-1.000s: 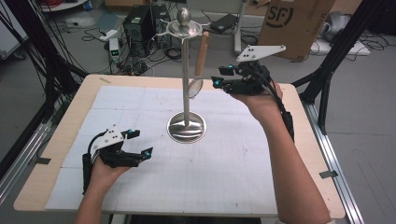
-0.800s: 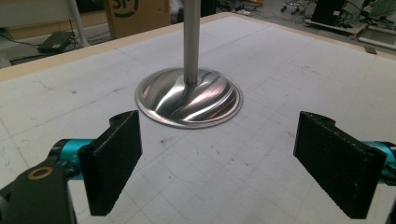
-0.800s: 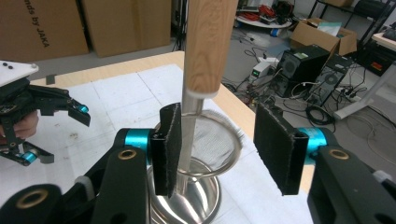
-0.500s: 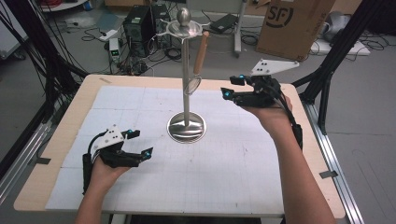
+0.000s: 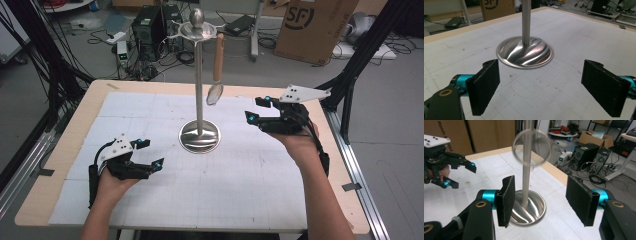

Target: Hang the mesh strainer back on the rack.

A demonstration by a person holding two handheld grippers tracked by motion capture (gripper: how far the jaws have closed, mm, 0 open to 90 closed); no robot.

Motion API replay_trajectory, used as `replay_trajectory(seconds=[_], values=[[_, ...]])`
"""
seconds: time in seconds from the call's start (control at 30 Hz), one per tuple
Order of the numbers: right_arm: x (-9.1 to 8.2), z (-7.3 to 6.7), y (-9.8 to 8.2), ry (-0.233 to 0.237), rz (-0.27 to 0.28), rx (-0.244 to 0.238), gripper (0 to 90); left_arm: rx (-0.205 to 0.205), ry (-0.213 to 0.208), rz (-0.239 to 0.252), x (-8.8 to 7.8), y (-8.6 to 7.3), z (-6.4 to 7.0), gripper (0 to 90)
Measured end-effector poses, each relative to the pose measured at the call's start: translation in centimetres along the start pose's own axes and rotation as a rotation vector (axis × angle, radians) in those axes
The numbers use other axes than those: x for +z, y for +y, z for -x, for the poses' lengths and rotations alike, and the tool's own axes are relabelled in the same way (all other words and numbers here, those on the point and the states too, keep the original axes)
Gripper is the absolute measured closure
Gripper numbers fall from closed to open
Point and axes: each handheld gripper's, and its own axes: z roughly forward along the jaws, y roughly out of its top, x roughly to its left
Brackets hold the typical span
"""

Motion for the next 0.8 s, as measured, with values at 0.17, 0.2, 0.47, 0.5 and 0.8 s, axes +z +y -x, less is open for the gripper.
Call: replay_trajectory(seconds=[0.17,0.2,0.47,0.5,0.8], values=[[-0.2,-0.3,-1.5,0.005,-0.003,0.007,39.2,0.004,-0.001,0.002,0.0,0.0,0.0,15.9],[-0.2,-0.3,-1.8,0.007,-0.001,0.01,39.0,0.002,-0.001,0.002,0.0,0.0,0.0,15.9],[-0.4,-0.7,-4.2,0.002,0.002,0.028,37.2,0.001,-0.005,0.002,0.1,0.0,0.1,15.9],[-0.4,-0.8,-4.4,0.002,0.0,0.03,37.1,0.002,-0.005,0.002,0.0,0.0,0.1,15.9],[-0.8,-1.4,-7.1,-0.005,0.009,0.045,35.3,0.005,-0.011,-0.002,0.4,-0.1,0.3,15.9]])
